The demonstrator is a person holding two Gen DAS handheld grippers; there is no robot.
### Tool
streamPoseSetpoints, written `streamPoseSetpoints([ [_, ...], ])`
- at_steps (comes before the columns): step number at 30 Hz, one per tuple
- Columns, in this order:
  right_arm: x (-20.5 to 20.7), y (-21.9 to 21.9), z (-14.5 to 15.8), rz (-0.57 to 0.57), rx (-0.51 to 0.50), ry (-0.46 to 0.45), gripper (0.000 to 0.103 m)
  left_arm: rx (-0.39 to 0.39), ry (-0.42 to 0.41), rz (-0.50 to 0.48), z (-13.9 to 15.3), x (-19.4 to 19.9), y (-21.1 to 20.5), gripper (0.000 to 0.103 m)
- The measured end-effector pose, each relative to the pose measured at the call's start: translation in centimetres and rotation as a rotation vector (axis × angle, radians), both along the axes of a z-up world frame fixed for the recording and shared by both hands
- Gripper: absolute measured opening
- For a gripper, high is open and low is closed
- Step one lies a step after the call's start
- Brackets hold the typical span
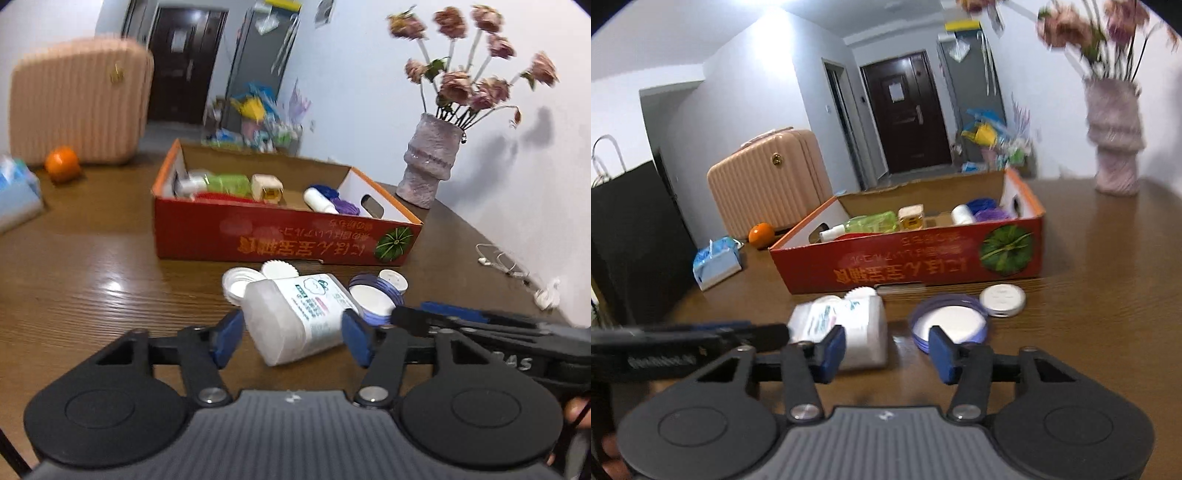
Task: Organize rigid objects
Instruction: 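Grasp the white pill bottle with both grippers from either end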
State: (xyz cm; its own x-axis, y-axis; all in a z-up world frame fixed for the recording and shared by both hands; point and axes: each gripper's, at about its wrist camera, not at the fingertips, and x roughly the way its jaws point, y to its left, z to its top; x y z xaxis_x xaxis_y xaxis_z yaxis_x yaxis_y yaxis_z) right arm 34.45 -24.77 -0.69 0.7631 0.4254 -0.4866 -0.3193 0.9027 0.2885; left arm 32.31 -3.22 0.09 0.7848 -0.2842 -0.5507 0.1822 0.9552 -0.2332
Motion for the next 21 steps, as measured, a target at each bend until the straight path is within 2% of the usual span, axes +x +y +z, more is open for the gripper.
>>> streamPoseSetpoints([
  [4,2.8,1.0,-0.6,0.033,0.049,0.016,0.039,-0.174,0.082,-0.057,-1.8,3.3,1.6,0.047],
  [6,3.7,1.1,-1.0,0.063,0.093,0.036,0.039,-0.231,0.112,-0.062,-2.6,4.0,2.4,0.042],
  [8,4.3,1.0,-1.6,0.073,0.138,0.063,0.039,-0.272,0.149,-0.053,-3.3,4.5,3.1,0.042],
  [10,5.0,1.0,-2.3,0.058,0.143,0.094,0.038,-0.307,0.168,-0.054,-3.6,4.7,3.5,0.042],
  [12,5.3,0.6,-2.5,0.055,0.175,0.101,0.037,-0.318,0.167,-0.046,-3.6,4.8,3.7,0.042],
  [14,5.5,0.3,-2.7,0.073,0.213,0.118,0.029,-0.319,0.162,-0.050,-3.6,4.8,3.7,0.041],
  [15,5.5,0.3,-2.8,0.079,0.223,0.123,0.029,-0.321,0.162,-0.050,-3.6,4.9,3.6,0.041],
  [17,5.3,0.6,-2.6,0.082,0.197,0.110,0.027,-0.310,0.145,-0.046,-3.5,4.7,3.5,0.041],
  [19,4.7,0.8,-2.3,0.080,0.186,0.094,0.017,-0.291,0.126,-0.027,-3.4,4.5,3.4,0.040],
  [21,3.7,0.5,-1.9,0.085,0.187,0.086,0.015,-0.273,0.122,-0.022,-3.1,4.0,3.3,0.039],
])
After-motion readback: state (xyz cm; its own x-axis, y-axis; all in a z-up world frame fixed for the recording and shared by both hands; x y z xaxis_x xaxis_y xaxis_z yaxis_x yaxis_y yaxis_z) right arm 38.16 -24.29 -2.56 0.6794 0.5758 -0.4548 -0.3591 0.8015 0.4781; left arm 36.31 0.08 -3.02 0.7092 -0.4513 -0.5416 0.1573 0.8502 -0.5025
